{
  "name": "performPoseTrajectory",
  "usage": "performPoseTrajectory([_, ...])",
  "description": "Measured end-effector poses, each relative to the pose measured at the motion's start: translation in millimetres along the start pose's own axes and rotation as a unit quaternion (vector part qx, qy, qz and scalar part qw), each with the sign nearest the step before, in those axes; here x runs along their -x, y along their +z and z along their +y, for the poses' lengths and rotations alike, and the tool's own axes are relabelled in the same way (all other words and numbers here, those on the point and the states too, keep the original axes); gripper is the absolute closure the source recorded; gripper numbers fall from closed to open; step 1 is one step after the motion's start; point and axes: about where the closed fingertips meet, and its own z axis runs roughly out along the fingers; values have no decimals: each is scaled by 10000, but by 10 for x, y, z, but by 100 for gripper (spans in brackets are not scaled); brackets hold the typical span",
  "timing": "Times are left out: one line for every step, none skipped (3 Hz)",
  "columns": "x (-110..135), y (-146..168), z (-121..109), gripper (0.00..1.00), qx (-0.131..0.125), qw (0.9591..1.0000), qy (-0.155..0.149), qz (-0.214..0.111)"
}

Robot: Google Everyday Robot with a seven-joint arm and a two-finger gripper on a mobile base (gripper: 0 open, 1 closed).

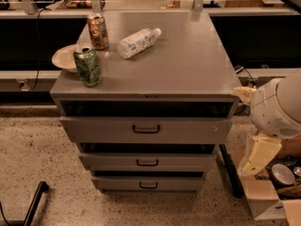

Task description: Open middle drawer

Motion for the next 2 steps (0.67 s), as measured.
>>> performPoseTrajectory([-9,9,1,0,-4,10000,1,7])
performPoseTrajectory([-4,209,71,0,-100,9999,27,7])
